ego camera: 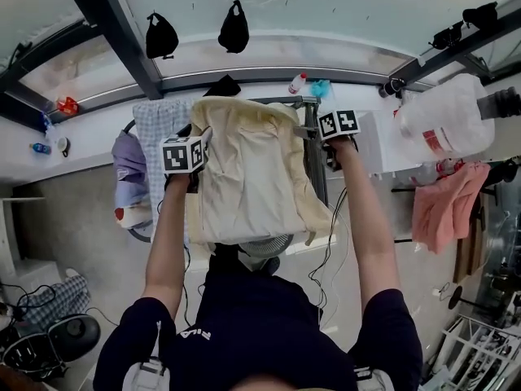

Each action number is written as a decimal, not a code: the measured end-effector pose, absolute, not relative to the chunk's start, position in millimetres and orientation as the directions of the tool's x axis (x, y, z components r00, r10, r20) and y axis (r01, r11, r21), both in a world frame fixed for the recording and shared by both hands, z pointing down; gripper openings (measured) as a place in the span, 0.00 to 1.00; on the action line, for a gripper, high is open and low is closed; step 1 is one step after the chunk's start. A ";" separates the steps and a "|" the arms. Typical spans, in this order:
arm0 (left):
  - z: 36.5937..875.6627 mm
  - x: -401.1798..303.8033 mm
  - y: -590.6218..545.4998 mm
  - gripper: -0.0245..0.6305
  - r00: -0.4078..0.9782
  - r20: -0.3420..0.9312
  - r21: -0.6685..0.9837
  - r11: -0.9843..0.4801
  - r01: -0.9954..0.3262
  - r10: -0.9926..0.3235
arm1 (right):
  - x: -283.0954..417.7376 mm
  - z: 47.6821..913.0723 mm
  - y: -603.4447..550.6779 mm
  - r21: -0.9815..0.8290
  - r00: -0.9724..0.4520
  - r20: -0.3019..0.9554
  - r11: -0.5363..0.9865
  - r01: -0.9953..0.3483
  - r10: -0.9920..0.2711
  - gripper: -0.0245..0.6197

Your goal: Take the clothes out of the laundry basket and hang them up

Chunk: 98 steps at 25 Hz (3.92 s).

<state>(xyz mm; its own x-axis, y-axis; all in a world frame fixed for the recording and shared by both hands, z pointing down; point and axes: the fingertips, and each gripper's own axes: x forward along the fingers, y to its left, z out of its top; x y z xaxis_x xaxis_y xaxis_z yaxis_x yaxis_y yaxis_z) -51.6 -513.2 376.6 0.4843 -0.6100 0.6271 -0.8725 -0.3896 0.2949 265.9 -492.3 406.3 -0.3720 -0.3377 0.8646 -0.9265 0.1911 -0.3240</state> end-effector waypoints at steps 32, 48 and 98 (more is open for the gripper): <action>263.2 -1.2 -210.4 0.44 0.391 0.513 0.211 -0.329 -0.920 -0.764 | 205.9 274.2 -235.7 -0.278 -0.622 0.595 0.596 -0.753 -0.509 0.72; 266.0 -16.7 -34.3 0.46 0.360 0.473 0.213 -0.293 -0.932 -0.804 | 168.1 256.7 -77.4 -0.199 -0.598 0.501 0.589 -0.783 -0.625 0.72; 243.5 -136.2 54.8 0.07 0.266 0.384 0.196 -0.204 -0.959 -0.884 | 155.3 233.1 14.5 -0.075 -0.340 0.412 0.341 -0.937 -0.845 0.03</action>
